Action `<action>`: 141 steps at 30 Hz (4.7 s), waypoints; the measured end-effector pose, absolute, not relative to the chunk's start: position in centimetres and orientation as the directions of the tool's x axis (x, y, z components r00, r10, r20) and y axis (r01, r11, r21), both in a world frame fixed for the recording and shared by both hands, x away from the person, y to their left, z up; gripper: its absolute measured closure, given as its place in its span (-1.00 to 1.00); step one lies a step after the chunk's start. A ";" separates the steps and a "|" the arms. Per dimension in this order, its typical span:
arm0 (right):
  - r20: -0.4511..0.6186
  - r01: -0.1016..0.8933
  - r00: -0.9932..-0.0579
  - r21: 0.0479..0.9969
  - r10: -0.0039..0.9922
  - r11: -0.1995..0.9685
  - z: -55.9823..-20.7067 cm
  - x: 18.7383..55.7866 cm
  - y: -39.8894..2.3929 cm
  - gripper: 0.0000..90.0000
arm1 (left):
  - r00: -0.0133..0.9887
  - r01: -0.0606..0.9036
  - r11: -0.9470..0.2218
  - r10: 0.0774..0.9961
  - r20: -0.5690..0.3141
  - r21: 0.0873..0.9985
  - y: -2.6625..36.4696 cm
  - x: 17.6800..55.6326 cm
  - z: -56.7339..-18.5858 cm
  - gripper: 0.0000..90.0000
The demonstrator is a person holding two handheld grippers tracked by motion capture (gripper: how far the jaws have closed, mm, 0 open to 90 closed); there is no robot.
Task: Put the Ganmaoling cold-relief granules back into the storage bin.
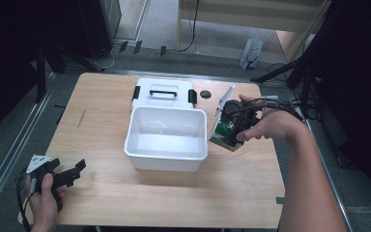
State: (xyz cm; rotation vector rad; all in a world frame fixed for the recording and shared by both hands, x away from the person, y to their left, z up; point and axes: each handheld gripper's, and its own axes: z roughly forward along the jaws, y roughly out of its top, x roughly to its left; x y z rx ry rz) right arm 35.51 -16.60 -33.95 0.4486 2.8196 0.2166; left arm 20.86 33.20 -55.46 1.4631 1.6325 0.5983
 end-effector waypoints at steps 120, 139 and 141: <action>-0.153 0.400 -0.884 0.242 0.442 0.884 -37.5 38.0 -7.2 -1.00 | 0.042 0.556 0.208 0.960 -0.277 0.805 33.2 20.8 -55.5 -0.99; -0.085 0.717 -0.619 0.342 0.780 0.607 -34.3 38.5 -13.7 -1.00 | 0.040 0.561 0.203 0.962 -0.271 0.803 33.2 20.8 -55.5 -0.99; -0.081 0.738 -0.597 0.336 0.798 0.585 -34.4 38.5 -14.3 -1.00 | 0.041 0.560 0.203 0.962 -0.272 0.803 33.2 20.8 -55.5 -0.99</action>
